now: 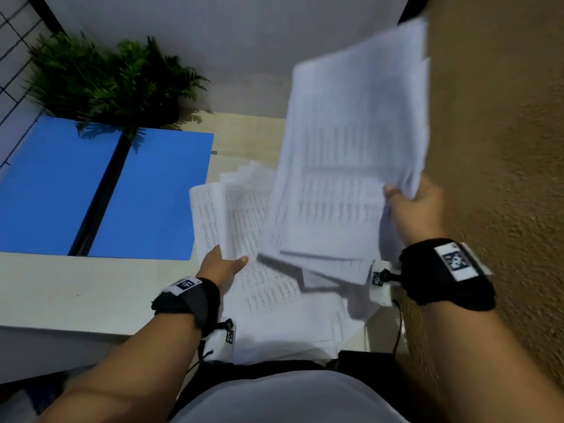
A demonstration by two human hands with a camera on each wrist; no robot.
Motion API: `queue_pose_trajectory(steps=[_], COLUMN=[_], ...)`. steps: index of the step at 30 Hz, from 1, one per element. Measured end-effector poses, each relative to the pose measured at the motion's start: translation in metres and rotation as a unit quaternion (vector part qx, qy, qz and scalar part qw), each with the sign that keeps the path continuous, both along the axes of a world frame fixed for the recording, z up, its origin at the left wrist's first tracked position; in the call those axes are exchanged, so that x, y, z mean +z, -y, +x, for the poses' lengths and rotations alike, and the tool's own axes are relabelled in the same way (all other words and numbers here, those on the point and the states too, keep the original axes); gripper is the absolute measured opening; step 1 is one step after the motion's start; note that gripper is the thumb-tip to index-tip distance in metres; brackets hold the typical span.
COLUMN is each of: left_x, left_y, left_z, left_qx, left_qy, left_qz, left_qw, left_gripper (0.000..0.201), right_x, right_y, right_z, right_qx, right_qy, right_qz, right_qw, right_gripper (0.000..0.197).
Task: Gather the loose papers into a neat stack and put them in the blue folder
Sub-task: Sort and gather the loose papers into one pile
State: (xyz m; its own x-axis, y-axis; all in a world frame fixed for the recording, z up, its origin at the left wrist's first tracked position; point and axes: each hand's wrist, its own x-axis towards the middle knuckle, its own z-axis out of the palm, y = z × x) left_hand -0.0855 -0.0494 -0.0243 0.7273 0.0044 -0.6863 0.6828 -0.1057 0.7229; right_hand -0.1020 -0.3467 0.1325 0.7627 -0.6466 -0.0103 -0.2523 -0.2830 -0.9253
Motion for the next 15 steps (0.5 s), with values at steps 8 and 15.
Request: queue_pose_trajectory(steps=[8,15], left_x=[0.007,0.001], left_y=[-0.002,0.004], left_z=[-0.007,-0.015], left_qx=[-0.064,-0.089], left_qy=[-0.019,0.006], left_qz=[0.073,0.138], left_qw=[0.995,0.986], left_gripper=[0.087,0.077], right_x=[-0.104,-0.129], right_y=[-0.04,-0.044], right_z=[-0.007,-0.013], right_qx=[0.159,0.021], right_qy=[-0.259,-0.246], right_qz=[-0.024,0.049], right_qw=[0.952,0.968], right_gripper=[0.032,0.03])
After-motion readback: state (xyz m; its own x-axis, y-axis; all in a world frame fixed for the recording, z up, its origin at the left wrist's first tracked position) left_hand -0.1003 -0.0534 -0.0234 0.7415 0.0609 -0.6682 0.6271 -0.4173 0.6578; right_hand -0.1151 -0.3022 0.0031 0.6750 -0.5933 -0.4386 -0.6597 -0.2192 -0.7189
